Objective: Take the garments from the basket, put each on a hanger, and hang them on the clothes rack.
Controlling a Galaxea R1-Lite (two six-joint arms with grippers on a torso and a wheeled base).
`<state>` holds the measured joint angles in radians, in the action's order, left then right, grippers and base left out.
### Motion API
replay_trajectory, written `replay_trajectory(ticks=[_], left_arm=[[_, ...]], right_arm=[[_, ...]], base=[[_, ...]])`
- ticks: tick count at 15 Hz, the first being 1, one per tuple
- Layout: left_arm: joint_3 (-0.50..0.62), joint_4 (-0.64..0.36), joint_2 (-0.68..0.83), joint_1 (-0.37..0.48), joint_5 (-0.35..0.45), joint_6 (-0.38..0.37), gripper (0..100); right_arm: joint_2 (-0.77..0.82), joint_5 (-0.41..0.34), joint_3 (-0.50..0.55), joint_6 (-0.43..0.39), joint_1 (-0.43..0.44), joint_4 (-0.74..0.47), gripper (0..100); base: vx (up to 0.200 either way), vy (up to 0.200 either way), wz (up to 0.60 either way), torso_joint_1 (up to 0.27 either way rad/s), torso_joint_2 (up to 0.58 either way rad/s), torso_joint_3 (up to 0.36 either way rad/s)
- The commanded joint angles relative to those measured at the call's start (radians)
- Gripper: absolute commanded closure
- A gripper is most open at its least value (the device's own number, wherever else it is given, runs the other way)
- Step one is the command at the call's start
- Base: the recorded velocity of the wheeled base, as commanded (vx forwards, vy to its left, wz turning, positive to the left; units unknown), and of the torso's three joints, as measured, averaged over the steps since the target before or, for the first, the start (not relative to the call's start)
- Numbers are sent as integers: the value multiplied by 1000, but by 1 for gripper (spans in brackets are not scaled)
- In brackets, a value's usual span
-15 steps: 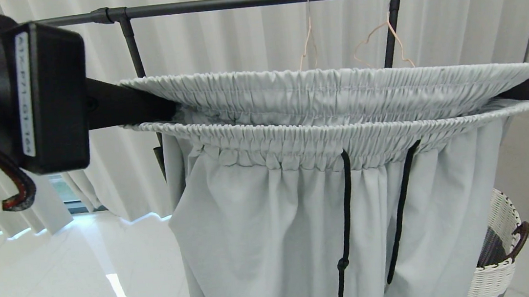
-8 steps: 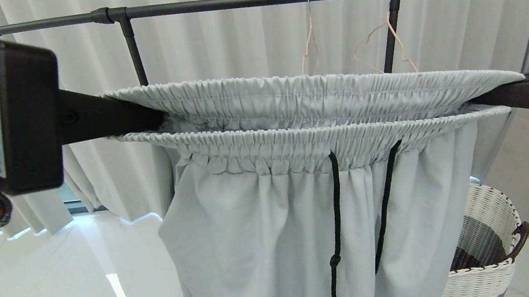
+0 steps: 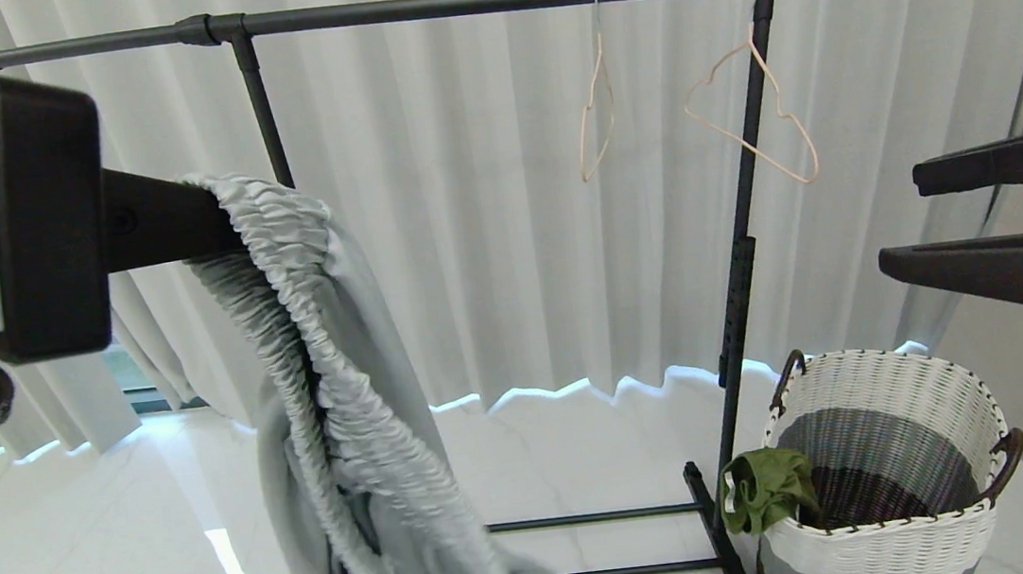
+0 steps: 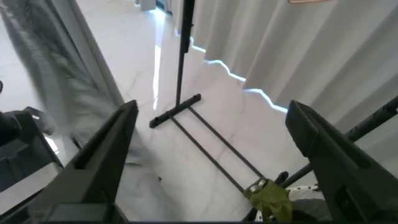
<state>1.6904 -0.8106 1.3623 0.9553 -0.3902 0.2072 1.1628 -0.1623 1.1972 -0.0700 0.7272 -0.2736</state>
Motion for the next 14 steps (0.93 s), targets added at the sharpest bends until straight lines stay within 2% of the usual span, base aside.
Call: replay_trajectory(ticks=[1, 3, 5, 7, 8, 9, 10, 12, 14], left_arm=[[-5, -1, 0, -10, -12, -2, 100], [-23, -1, -2, -73, -36, -14, 100], [-44, -2, -32, -181, -56, -32, 100], [-94, -1, -78, -297, -52, -97, 100], [-121, -1, -92, -357, -50, -121, 100], [-153, -1, -108, -405, -50, -129, 100], [-173, 1, -108, -437, -50, -129, 100], [-202, 1, -109, -469, -50, -127, 100], [-232, 1, -111, -472, -50, -124, 100]], right_arm=[[-8, 1, -5, -1, -32, -9, 0], [-6, 44, 4, -1, -167, -113, 0], [-6, 116, 28, -4, -285, -256, 0], [0, 141, -15, -25, -381, -276, 0], [2, 179, -51, -65, -417, -272, 0], [0, 228, -85, -109, -445, -269, 0], [6, 239, -99, -122, -463, -266, 0], [14, 248, -116, -126, -466, -259, 0], [9, 296, -137, -131, -470, -233, 0]], base=[[0, 0, 0, 0, 0, 0], [0, 0, 0, 0, 0, 0], [0, 0, 0, 0, 0, 0], [0, 0, 0, 0, 0, 0], [0, 0, 0, 0, 0, 0], [0, 0, 0, 0, 0, 0], [0, 0, 0, 0, 0, 0], [0, 0, 0, 0, 0, 0], [0, 0, 0, 0, 0, 0]])
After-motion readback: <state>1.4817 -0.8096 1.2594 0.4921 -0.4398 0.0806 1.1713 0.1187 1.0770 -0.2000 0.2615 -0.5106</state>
